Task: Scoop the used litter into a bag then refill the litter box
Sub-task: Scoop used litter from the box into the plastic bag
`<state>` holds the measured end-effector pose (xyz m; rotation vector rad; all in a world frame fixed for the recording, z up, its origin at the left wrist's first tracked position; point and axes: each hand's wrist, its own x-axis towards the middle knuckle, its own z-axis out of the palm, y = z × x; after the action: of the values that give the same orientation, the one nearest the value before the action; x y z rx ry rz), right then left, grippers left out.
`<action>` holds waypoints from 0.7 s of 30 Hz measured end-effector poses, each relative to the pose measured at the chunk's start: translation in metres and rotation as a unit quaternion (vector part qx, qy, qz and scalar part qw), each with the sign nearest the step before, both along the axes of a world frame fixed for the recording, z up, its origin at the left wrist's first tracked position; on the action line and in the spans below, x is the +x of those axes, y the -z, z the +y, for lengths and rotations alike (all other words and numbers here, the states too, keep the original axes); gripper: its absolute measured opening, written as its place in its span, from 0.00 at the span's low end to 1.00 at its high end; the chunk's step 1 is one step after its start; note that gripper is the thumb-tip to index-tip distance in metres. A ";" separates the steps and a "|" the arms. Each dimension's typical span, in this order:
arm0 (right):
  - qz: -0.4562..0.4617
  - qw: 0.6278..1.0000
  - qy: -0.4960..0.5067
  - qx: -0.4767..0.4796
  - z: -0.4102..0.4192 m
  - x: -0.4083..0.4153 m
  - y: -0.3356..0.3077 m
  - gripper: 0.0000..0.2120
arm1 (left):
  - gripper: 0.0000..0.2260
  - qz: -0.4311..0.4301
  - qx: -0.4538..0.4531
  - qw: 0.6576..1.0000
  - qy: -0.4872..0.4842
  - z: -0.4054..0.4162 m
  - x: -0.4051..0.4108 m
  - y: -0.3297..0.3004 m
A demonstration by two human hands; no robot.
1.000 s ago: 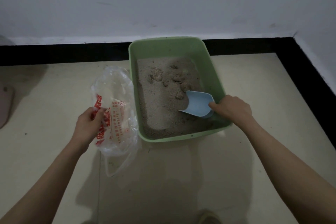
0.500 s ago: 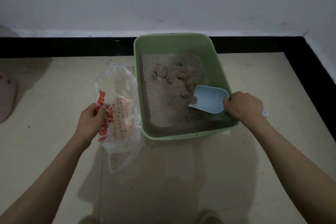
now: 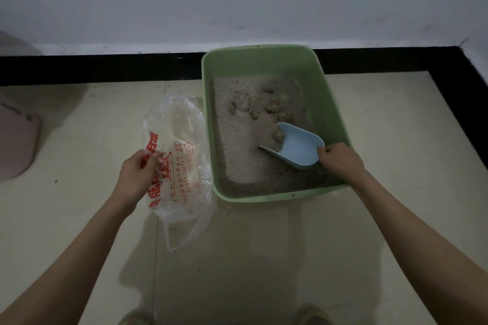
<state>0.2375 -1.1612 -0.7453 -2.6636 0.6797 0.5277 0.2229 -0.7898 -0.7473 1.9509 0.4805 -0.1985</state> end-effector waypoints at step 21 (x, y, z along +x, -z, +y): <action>-0.090 0.963 -0.076 0.242 0.051 0.007 -0.043 0.20 | 0.11 -0.012 0.017 1.000 -0.018 0.017 0.007 -0.002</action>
<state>0.2450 -1.1106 -0.7020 -2.2699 0.2495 0.4188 0.2297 -0.7728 -0.7452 1.9738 0.5056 -0.1447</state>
